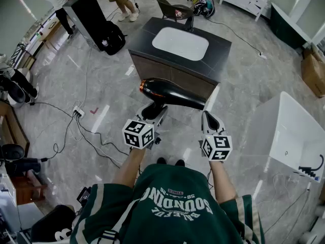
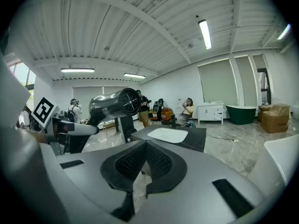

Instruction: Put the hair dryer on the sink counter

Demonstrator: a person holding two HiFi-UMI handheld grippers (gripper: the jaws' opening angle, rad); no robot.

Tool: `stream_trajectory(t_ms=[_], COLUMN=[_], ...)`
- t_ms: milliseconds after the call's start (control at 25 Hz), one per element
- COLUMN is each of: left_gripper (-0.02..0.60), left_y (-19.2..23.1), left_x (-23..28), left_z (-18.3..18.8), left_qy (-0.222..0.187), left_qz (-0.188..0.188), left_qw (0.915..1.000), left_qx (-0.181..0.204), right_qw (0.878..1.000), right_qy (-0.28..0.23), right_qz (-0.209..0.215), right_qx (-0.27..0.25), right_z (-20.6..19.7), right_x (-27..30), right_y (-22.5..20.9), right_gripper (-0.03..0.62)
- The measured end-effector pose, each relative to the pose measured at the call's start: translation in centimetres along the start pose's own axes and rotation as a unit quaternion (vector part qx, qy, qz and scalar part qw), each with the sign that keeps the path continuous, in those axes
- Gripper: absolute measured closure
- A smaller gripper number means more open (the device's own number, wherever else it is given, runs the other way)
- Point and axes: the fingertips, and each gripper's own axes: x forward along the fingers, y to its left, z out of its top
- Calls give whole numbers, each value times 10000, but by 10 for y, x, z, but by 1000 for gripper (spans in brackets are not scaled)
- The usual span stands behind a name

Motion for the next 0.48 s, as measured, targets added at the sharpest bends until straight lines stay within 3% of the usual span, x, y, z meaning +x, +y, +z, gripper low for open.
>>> stream_trajectory(t_ms=[480], left_gripper=[391], left_y=[-4], left_x=[-3], left_z=[-6], left_qy=[28], left_qz=[15], left_qw=[10000], left_qx=[-44], right_qw=[9999], right_qy=[57], right_qz=[98], right_qx=[51], right_z=[-8], right_x=[-5], right_y=[1], right_gripper=[549])
